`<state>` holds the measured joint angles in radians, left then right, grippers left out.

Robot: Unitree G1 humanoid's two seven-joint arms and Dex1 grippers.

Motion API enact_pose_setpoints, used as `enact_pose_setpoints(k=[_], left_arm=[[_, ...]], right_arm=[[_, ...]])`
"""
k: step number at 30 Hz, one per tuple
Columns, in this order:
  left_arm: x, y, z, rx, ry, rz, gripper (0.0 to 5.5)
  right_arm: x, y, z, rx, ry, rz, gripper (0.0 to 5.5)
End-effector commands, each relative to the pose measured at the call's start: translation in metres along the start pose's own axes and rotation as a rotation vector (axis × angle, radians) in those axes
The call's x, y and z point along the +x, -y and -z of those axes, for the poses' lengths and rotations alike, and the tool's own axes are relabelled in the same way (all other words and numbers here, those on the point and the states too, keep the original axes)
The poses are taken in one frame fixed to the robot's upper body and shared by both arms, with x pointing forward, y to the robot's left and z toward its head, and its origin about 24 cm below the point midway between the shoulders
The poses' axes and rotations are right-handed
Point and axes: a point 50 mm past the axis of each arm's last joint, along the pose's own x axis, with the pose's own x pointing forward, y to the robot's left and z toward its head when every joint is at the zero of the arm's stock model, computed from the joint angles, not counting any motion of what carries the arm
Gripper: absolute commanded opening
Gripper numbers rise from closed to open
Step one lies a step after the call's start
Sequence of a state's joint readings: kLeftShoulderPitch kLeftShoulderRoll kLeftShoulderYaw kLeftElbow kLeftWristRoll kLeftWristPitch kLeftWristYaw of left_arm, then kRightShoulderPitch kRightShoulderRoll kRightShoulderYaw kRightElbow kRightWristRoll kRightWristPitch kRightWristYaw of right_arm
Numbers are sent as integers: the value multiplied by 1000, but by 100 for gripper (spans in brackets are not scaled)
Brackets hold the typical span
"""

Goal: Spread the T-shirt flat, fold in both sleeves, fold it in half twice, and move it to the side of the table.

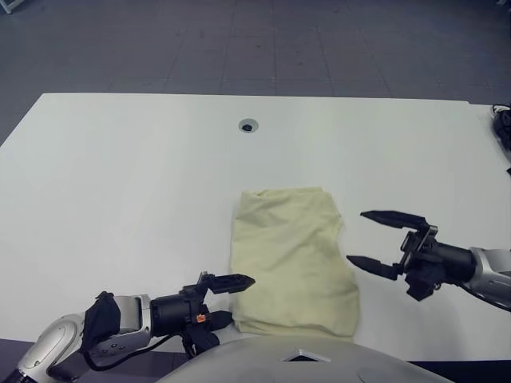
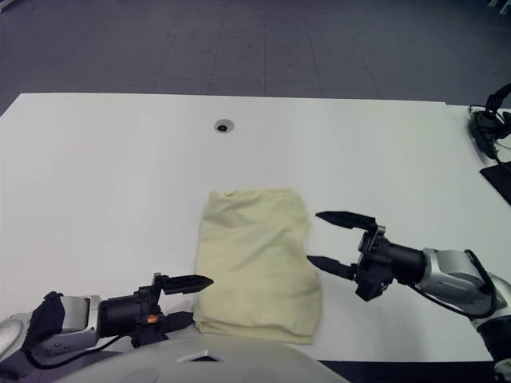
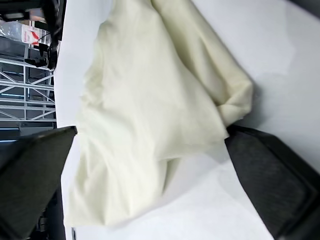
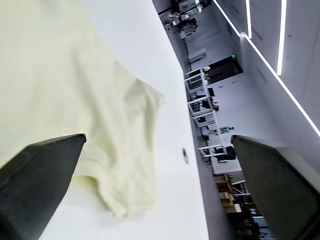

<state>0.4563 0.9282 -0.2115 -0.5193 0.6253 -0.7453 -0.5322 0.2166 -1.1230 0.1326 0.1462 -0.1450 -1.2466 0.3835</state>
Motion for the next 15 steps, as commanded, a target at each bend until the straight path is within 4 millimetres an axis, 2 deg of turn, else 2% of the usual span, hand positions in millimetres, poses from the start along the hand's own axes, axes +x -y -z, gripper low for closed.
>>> enact_pose_setpoints(k=[1, 4, 9, 15], left_arm=[[11, 14, -2, -8, 27, 62, 539], [10, 17, 3, -15, 17, 71, 539], [9, 24, -8, -75, 53, 83, 539], [9, 29, -22, -98, 93, 102, 425]], right_arm=[[-1, -5, -4, 16, -5, -76, 540], [-8, -16, -9, 40, -6, -156, 540], [-26, -29, -10, 56, -35, -267, 540], [-32, -39, -13, 85, -29, -304, 540]])
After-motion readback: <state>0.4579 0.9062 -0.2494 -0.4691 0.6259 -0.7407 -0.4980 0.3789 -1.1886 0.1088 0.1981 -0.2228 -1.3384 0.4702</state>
